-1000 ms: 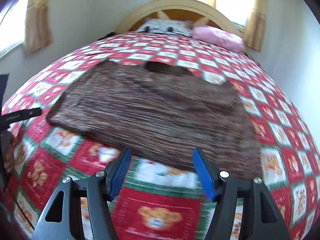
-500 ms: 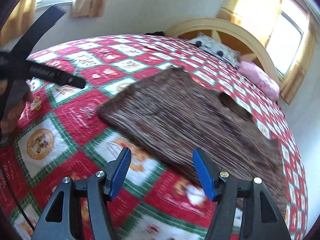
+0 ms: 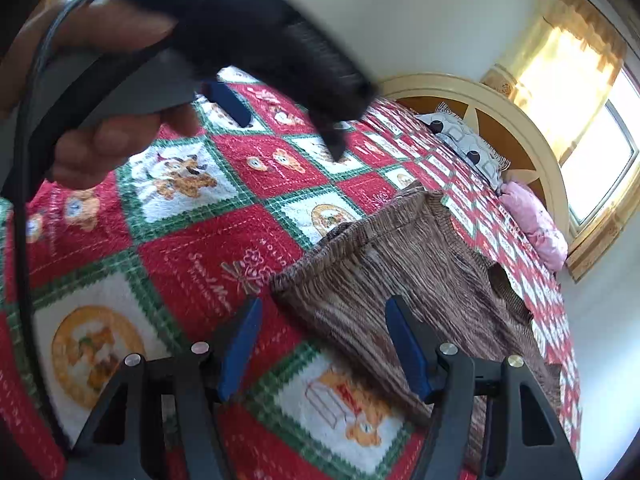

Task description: Fold small clothes

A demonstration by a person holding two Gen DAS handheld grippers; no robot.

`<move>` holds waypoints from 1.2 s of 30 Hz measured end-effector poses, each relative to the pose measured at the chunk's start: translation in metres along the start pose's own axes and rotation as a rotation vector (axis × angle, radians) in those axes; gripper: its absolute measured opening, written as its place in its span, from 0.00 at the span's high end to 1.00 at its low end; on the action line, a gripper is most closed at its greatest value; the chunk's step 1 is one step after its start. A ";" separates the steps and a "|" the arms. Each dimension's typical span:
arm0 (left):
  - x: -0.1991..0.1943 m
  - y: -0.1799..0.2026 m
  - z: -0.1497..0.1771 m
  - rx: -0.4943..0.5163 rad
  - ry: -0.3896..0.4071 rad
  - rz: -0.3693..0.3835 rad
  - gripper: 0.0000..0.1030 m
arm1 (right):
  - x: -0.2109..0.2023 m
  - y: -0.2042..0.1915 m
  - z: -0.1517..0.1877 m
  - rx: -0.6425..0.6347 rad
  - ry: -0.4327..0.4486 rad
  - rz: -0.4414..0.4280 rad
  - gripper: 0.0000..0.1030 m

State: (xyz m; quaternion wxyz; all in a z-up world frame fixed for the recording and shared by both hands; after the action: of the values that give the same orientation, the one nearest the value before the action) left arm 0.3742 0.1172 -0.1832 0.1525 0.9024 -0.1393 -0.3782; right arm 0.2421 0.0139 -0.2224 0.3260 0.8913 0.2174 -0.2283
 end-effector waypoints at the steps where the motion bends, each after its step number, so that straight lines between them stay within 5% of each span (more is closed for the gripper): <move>1: 0.006 0.002 -0.005 -0.001 -0.003 0.024 0.00 | 0.002 0.003 0.000 0.017 0.003 -0.004 0.37; 4: 0.018 0.009 -0.012 0.011 -0.003 0.058 0.00 | 0.004 0.005 0.001 0.044 0.003 -0.018 0.40; 8: 0.040 0.025 -0.025 0.045 0.001 0.085 0.00 | 0.006 0.003 0.003 0.046 0.003 -0.030 0.58; 13: 0.068 0.045 -0.037 0.066 0.013 0.125 0.01 | 0.004 -0.001 0.005 0.044 0.013 -0.037 0.64; 17: 0.085 0.051 -0.039 0.086 0.011 0.094 0.02 | 0.006 0.000 0.006 0.046 0.017 -0.046 0.70; 23: 0.097 0.051 -0.042 0.092 0.007 0.096 0.24 | 0.005 -0.011 0.006 -0.007 0.024 -0.035 0.82; 26: 0.102 0.051 -0.043 0.084 -0.002 0.103 0.49 | 0.004 -0.012 0.005 0.004 0.021 -0.051 0.85; 27: 0.104 0.051 -0.043 0.082 -0.012 0.120 0.73 | 0.003 -0.011 0.005 0.012 0.021 -0.058 0.86; 28: 0.108 0.051 -0.042 0.072 -0.040 0.135 0.86 | 0.004 -0.007 0.005 0.029 0.019 -0.065 0.89; 36: 0.100 0.051 -0.047 0.030 -0.018 0.161 0.93 | -0.014 0.037 0.005 0.232 0.068 -0.122 0.94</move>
State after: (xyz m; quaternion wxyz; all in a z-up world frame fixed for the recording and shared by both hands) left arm 0.4693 0.0414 -0.1964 0.1677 0.8871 -0.2182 -0.3707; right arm 0.2495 -0.0184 -0.2006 0.1986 0.9153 0.2541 -0.2412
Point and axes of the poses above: each gripper's, at about its wrist camera, not at the fingertips, and x roughly the way its jaws point, y to its right, z to its underside, the point moved 2 cm from there along x, roughly the way its jaws point, and after that the axes turned 10 degrees about y, right-handed, at the moved point
